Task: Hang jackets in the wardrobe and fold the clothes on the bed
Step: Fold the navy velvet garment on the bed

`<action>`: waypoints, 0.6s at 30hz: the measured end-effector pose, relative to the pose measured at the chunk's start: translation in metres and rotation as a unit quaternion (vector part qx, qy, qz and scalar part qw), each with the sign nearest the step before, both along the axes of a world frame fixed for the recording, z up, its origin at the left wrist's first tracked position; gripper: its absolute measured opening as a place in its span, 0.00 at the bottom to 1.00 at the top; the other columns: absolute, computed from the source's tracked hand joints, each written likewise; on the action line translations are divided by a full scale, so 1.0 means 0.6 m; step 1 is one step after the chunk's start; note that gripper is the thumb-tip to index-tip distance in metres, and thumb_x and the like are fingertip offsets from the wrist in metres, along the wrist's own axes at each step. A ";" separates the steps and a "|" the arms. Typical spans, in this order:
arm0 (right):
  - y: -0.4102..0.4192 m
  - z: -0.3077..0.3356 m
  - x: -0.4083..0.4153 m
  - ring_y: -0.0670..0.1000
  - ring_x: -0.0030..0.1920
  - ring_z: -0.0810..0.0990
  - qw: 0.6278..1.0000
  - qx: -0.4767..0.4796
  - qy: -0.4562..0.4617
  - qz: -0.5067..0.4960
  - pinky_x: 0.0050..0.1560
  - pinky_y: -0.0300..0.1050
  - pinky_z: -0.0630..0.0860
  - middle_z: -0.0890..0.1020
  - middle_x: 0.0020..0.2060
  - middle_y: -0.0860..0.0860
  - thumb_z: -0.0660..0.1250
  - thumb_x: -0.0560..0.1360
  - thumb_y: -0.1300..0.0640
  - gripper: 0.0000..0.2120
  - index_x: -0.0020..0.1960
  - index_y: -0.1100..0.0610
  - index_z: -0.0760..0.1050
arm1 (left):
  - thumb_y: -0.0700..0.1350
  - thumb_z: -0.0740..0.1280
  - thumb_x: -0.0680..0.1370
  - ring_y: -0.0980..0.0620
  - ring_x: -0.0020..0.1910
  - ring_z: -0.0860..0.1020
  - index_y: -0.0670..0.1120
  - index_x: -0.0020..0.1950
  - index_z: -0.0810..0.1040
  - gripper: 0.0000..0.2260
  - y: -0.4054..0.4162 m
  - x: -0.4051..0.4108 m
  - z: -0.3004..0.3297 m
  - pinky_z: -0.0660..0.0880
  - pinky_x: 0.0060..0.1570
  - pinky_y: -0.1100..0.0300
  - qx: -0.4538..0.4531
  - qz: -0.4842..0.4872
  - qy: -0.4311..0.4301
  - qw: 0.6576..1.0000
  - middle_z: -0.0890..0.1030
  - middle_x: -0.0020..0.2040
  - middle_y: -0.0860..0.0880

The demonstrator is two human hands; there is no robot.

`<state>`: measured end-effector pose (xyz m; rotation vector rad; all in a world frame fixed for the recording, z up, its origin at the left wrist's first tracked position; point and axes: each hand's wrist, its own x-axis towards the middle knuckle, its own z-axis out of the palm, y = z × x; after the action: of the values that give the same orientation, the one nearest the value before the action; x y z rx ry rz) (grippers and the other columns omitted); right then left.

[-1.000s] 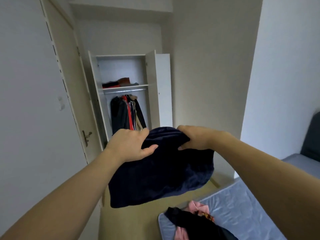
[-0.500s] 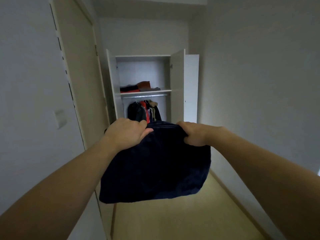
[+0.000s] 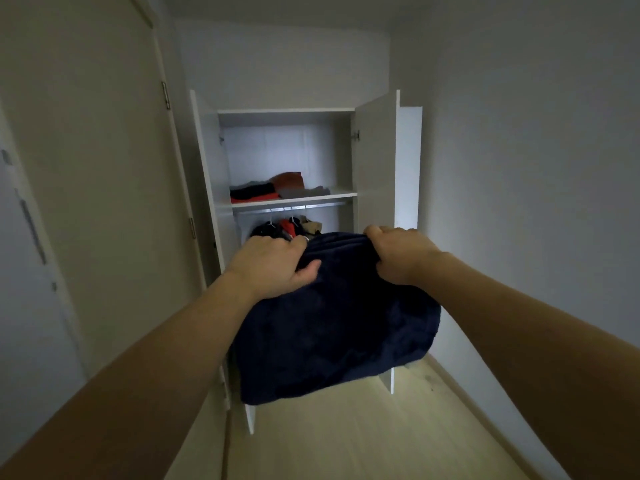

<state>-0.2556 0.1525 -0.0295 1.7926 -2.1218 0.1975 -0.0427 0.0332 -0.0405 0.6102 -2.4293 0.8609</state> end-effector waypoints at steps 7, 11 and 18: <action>-0.315 -0.021 -0.135 0.58 0.52 0.77 0.999 -0.031 0.027 0.005 0.56 0.53 0.74 0.77 0.55 0.55 0.61 0.75 0.56 0.18 0.64 0.55 0.65 | 0.66 0.48 0.80 0.51 0.32 0.72 0.47 0.51 0.72 0.25 -0.318 -0.133 -0.012 0.67 0.32 0.56 0.014 0.035 -0.025 0.999 0.75 0.35 0.51; -0.499 0.009 -0.207 0.60 0.56 0.76 0.999 -0.049 0.023 0.006 0.55 0.52 0.72 0.77 0.57 0.56 0.62 0.74 0.57 0.20 0.65 0.56 0.64 | 0.67 0.43 0.77 0.48 0.37 0.78 0.48 0.53 0.74 0.30 -0.493 -0.201 0.022 0.72 0.35 0.54 -0.018 0.037 0.001 0.999 0.80 0.40 0.49; -0.789 0.034 -0.296 0.60 0.58 0.75 0.998 -0.055 0.034 0.017 0.58 0.54 0.70 0.76 0.58 0.57 0.62 0.73 0.57 0.23 0.67 0.57 0.64 | 0.64 0.39 0.78 0.48 0.32 0.75 0.46 0.51 0.74 0.30 -0.769 -0.289 0.053 0.73 0.33 0.54 -0.028 0.082 0.012 0.996 0.80 0.38 0.49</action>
<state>-0.4333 -0.3209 -0.0088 1.7468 -1.9945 0.2529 -0.2160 -0.4284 -0.0084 0.8030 -2.3500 0.9789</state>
